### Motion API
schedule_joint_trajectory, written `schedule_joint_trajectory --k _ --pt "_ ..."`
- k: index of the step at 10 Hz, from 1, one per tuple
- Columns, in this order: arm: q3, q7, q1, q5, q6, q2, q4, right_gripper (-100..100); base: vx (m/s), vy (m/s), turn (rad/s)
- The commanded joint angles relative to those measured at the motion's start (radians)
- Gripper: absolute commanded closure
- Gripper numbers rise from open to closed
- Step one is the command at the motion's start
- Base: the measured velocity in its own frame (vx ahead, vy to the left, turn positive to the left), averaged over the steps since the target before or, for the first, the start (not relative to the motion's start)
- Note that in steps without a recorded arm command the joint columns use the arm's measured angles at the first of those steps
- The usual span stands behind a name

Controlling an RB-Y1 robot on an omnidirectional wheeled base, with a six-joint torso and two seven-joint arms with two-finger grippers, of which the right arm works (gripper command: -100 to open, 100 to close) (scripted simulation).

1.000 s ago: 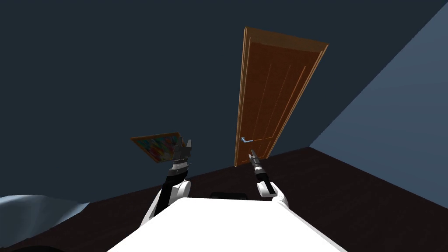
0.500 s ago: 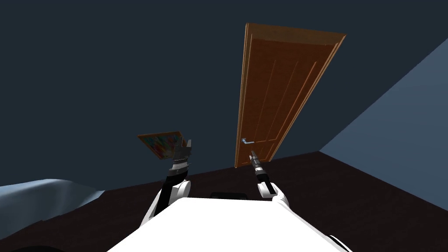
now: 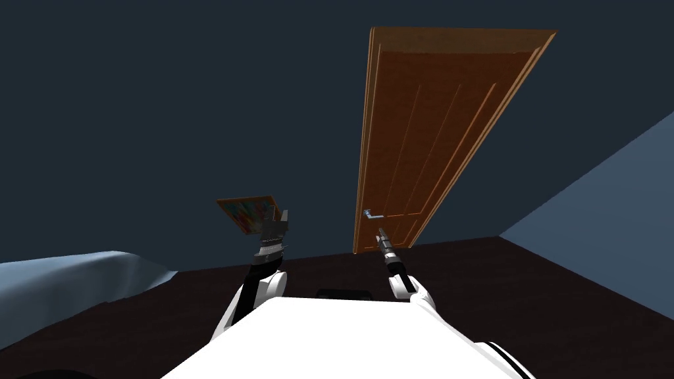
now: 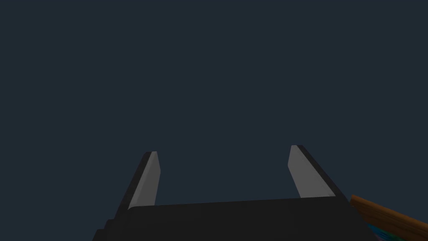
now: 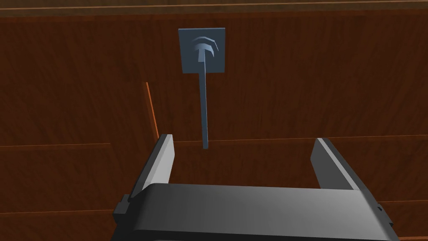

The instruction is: Pull the door open

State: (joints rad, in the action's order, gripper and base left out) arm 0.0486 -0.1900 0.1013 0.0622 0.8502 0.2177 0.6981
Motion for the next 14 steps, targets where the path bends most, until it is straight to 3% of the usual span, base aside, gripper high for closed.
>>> schedule_joint_trajectory --k 1,8,11,12,14 --pt "0.0 -0.003 0.013 0.001 0.005 0.004 -0.032 -100 0.024 -0.092 0.093" --pt "-0.001 -0.011 0.063 0.005 0.028 0.017 -0.161 -100 0.022 -0.088 0.106" --pt "-0.009 -0.013 0.046 0.024 0.035 0.03 -0.156 -100 0.076 0.004 0.1" --pt "-0.019 -0.018 0.028 0.047 0.043 0.049 -0.157 -100 0.163 0.056 0.242" --pt "-0.019 -0.018 0.028 0.047 0.043 0.049 -0.157 -100 0.115 0.034 0.056"
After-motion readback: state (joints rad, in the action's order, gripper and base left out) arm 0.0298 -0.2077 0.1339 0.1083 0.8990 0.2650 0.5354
